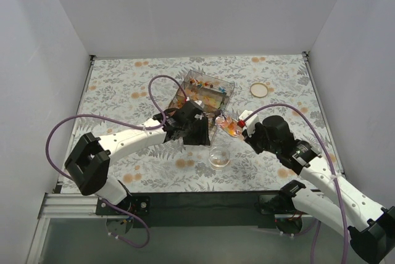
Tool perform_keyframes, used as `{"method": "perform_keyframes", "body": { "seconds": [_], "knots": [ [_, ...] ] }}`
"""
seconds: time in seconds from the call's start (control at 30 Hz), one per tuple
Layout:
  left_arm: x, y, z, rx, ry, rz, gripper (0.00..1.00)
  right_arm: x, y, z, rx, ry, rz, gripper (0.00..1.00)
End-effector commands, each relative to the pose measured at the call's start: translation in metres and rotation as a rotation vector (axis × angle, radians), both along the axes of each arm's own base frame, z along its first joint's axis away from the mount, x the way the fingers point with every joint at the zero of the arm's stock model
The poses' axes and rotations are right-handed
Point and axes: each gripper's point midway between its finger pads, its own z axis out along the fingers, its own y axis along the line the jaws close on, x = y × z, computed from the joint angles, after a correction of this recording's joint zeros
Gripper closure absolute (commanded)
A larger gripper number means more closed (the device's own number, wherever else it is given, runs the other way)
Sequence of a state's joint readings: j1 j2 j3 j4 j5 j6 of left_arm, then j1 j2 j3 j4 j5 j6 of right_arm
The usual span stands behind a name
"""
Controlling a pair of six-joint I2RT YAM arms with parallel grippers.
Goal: Pack the candies
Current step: Move the packing bottle to the center of the board.
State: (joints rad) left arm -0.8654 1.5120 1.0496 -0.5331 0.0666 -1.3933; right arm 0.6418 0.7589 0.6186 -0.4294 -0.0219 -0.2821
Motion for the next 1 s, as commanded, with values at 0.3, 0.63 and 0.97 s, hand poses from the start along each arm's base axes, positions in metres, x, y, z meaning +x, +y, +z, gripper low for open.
{"method": "perform_keyframes", "body": {
  "seconds": [0.3, 0.63, 0.97],
  "knots": [
    [-0.019, -0.027, -0.004, 0.036, -0.012, -0.079, 0.56, 0.006, 0.002, 0.01, 0.022, -0.003, -0.032, 0.99],
    [-0.008, -0.01, -0.023, 0.215, -0.064, 0.042, 0.69, 0.006, 0.002, 0.01, 0.023, -0.003, -0.034, 0.99],
    [-0.001, 0.011, -0.015, 0.298, -0.116, 0.094, 0.9, 0.008, 0.004, 0.009, 0.012, -0.003, -0.024, 0.99]
  ]
}}
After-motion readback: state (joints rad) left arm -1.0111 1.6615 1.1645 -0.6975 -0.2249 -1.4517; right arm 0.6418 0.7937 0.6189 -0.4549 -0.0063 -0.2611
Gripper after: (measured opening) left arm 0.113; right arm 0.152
